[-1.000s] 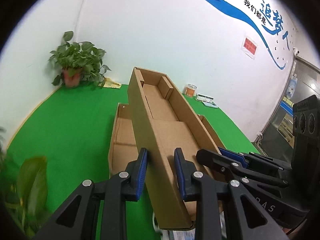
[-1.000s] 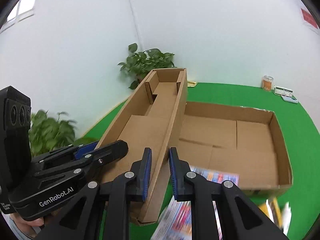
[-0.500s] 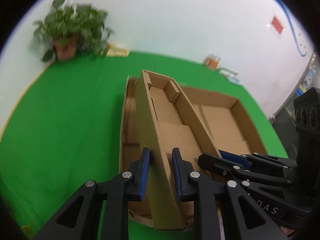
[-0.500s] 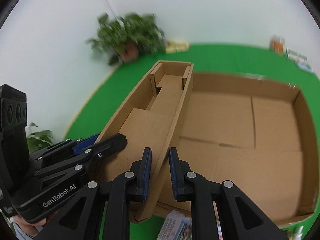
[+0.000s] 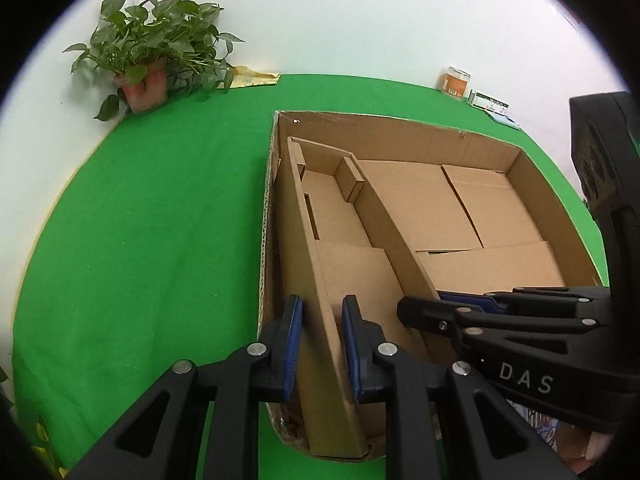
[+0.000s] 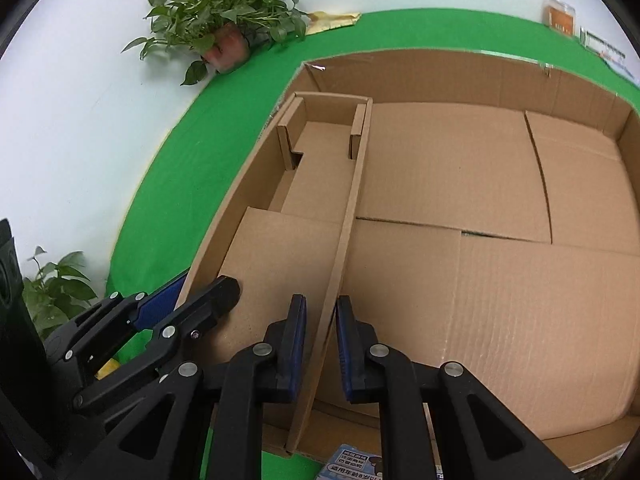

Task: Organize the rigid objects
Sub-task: 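Lower the cardboard insert into the large box and open both grippers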

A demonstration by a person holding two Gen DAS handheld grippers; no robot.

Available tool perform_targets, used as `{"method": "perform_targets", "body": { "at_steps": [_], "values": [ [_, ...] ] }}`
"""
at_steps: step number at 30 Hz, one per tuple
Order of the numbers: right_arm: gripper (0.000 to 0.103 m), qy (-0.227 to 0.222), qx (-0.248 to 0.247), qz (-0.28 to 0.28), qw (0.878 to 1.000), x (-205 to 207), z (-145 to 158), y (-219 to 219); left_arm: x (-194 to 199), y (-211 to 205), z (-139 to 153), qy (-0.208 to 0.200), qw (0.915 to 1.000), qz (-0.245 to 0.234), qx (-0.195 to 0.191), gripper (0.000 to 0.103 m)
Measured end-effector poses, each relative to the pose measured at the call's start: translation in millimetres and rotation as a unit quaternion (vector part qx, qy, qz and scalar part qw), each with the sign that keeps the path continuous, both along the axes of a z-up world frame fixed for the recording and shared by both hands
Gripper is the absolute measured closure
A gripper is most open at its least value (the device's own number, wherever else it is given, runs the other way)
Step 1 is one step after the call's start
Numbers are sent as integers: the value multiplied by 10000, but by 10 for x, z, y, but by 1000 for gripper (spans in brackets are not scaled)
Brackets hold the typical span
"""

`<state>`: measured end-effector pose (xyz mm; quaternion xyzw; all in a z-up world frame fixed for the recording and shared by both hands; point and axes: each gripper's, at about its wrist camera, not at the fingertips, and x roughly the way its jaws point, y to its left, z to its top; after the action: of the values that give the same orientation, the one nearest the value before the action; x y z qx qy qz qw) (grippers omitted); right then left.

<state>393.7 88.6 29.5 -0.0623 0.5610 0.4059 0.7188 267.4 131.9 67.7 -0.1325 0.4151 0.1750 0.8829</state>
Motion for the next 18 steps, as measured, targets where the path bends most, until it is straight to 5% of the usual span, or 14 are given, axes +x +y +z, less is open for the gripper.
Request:
{"method": "perform_targets", "body": {
  "at_steps": [10, 18],
  "values": [
    [90, 32, 7, -224, 9997, 61, -33, -139, 193, 57, -23, 207, 9991, 286, -223, 86],
    [87, 492, 2, -203, 9986, 118, -218, -175, 48, 11, -169, 436, 9983, 287, -259, 86]
  ]
}}
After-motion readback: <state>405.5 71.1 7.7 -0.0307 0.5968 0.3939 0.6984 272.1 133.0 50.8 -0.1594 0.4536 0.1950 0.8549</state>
